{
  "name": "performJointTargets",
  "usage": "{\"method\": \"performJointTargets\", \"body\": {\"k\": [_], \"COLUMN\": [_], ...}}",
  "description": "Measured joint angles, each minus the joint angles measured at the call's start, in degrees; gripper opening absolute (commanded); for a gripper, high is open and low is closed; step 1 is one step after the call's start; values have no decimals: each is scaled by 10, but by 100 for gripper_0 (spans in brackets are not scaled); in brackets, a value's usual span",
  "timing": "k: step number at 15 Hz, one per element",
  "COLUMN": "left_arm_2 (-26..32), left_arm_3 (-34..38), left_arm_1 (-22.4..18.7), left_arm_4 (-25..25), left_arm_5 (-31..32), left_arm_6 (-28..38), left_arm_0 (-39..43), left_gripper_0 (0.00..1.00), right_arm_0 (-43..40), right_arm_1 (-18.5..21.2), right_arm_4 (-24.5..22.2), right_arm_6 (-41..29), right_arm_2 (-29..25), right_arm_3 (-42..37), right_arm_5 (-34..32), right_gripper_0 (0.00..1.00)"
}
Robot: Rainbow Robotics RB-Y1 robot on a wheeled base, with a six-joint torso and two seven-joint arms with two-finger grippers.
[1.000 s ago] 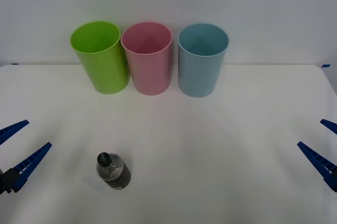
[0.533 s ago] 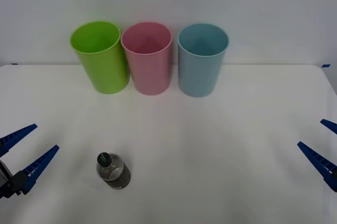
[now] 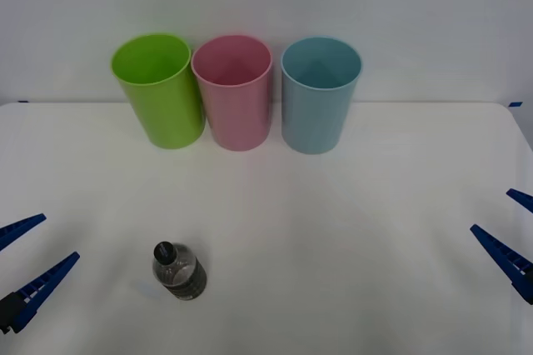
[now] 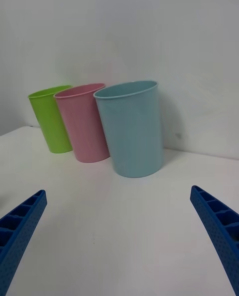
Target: Grasp the object on the table and drop it into the matching bin: aluminum can to the light blue bin, PET bottle to the pink bin.
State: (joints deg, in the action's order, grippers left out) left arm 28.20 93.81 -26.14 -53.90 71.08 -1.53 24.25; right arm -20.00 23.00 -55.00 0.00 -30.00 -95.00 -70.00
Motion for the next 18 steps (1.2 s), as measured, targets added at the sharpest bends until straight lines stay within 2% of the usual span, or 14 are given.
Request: {"method": "performJointTargets", "body": {"k": [8, 14, 18], "left_arm_2": [2, -13, -46], "left_arm_3": [0, -2, -34], "left_arm_1": [-25, -31, -31], "left_arm_4": [1, -23, -26], "left_arm_5": [46, 74, 74], "left_arm_6": [-36, -104, -145], "left_arm_0": [61, 88, 81], "left_gripper_0": [100, 100, 100], "right_arm_0": [0, 0, 0], "right_arm_1": [0, 0, 0], "right_arm_4": [0, 0, 0], "right_arm_6": [0, 0, 0], "right_arm_2": [0, 0, 0], "right_arm_3": [0, 0, 0], "right_arm_5": [0, 0, 0], "right_gripper_0": [100, 100, 100]}}
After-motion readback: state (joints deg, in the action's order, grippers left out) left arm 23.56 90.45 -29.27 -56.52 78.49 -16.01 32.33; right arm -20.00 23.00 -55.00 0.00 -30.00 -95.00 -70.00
